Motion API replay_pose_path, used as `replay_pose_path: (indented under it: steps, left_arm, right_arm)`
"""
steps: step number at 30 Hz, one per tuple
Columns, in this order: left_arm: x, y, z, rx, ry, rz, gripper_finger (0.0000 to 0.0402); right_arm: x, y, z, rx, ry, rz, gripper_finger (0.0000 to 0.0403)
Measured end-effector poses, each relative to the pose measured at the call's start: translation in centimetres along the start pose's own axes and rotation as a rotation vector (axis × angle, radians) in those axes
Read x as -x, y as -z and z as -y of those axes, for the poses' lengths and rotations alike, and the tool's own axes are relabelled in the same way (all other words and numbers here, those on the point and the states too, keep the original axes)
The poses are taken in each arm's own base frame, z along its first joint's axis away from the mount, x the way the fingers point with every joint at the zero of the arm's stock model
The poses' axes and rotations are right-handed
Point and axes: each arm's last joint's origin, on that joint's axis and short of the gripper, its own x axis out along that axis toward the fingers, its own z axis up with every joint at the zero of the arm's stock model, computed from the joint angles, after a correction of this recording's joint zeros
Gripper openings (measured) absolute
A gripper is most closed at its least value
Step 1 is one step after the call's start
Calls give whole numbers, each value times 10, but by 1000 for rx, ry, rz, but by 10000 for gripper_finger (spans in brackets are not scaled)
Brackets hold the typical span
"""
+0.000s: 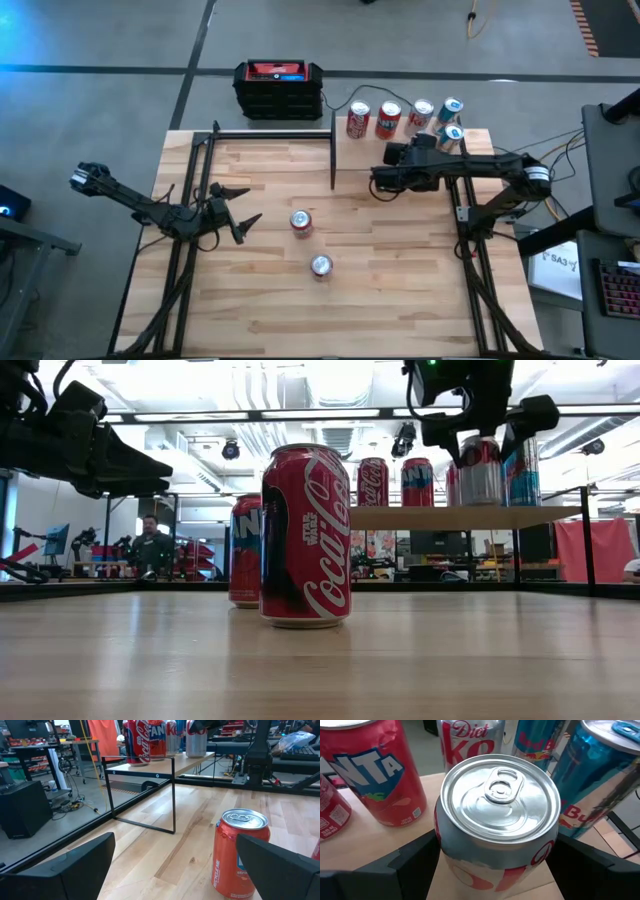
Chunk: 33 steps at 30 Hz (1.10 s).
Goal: Place canned beverage on shelf
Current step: Put the silver soda can on the shelf aligned with the other silver soda can
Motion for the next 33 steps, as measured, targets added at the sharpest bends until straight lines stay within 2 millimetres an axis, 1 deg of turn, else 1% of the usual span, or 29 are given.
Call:
replay_pose_path:
  steps: [5, 15, 22, 33]
  left_arm:
    - [0, 0, 0, 0, 1, 0, 400]
    - [0, 0, 0, 0, 1, 0, 400]
    - [0, 0, 0, 0, 0, 0, 400]
    - [0, 0, 0, 0, 0, 0, 400]
  right_arm:
    - [0, -1, 3, 26, -2, 6, 322]
    - [-1, -2, 1, 28, -12, 60, 322]
    - [-1, -1, 1, 31, -8, 39, 322]
    - [-5, 3, 1, 17, -10, 58, 322]
